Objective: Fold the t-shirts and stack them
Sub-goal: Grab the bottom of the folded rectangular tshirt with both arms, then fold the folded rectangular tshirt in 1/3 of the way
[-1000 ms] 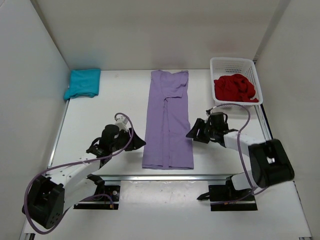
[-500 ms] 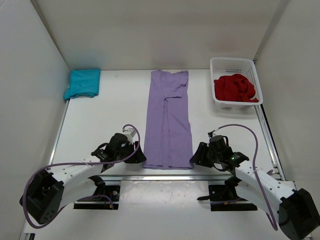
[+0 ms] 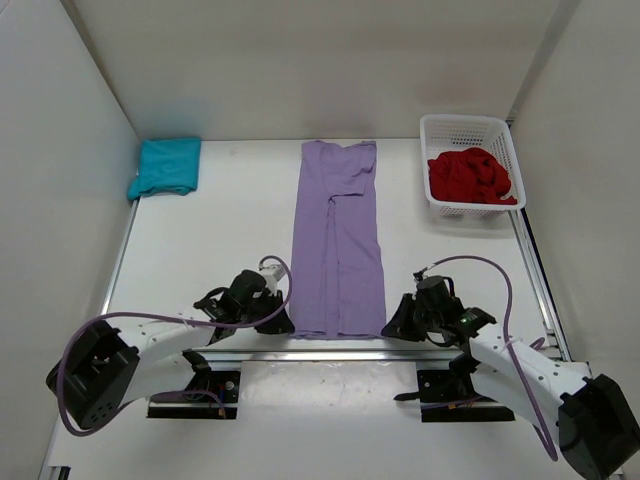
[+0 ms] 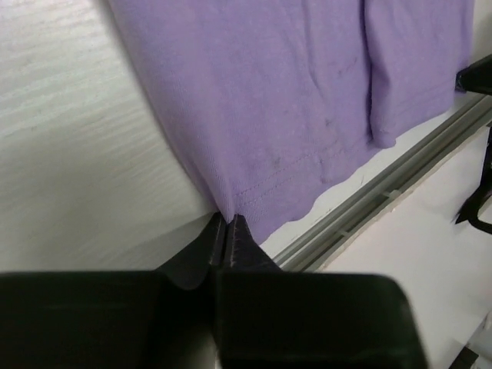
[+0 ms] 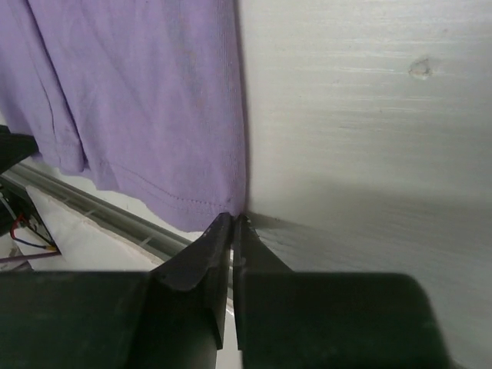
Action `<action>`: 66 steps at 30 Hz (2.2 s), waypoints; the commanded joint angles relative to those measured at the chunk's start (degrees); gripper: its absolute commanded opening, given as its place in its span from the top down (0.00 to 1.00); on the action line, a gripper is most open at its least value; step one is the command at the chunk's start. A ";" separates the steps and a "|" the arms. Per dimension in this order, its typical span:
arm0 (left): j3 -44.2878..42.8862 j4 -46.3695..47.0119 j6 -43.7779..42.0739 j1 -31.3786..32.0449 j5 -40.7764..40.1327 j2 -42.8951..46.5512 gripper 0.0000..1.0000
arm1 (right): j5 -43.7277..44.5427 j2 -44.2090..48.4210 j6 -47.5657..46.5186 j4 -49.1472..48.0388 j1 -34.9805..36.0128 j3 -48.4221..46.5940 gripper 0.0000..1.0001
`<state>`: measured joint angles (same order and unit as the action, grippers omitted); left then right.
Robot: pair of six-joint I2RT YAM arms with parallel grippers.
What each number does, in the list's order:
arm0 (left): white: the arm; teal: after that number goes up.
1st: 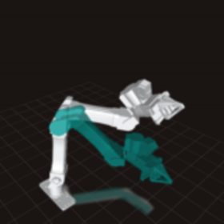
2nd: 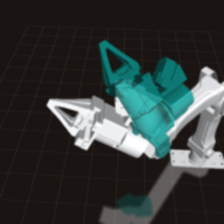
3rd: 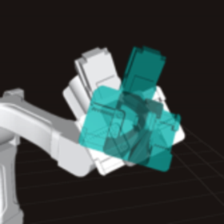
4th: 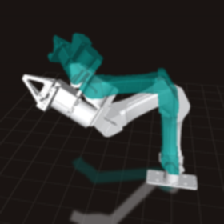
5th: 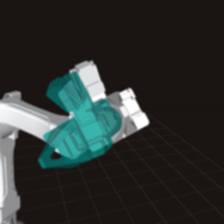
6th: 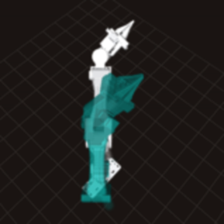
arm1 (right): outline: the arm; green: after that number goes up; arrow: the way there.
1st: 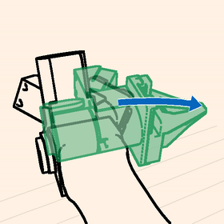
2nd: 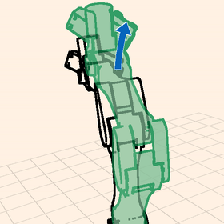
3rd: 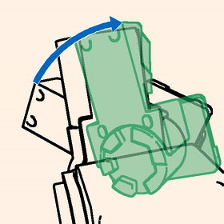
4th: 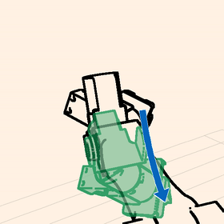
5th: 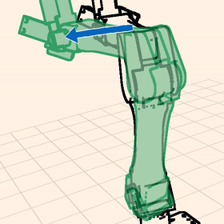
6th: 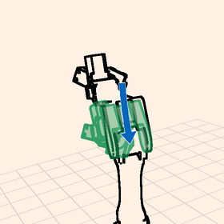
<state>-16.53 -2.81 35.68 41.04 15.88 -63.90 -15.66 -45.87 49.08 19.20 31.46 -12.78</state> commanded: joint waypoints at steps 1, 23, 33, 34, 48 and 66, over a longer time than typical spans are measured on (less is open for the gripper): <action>1.51 -5.01 0.00 0.98 0.21 2.27 1.00 | -0.51 1.39 0.49 -0.84 1.05 0.39 1.00; -28.43 -1.06 0.98 -17.99 1.79 -8.31 1.00 | -5.26 -26.96 -22.17 -3.20 -17.31 -36.33 1.00; -48.83 0.00 0.09 -23.28 1.52 -34.87 1.00 | -6.13 -49.74 -22.97 -8.30 -21.88 -54.01 1.00; -50.77 0.34 0.26 -23.28 1.61 -37.24 1.00 | -5.53 -52.02 -22.80 -8.13 -22.41 -55.33 1.00; -55.29 6.83 5.09 -25.91 4.60 -45.98 0.69 | -7.99 -63.13 -23.42 -11.11 -24.17 -63.42 0.83; -24.61 23.90 9.15 -14.76 3.29 -32.87 0.71 | -2.27 -63.71 -29.57 -8.04 -8.27 -62.97 1.00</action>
<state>-44.05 18.11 44.01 27.62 18.83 -97.45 -16.23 -105.23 21.43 10.41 20.34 -72.84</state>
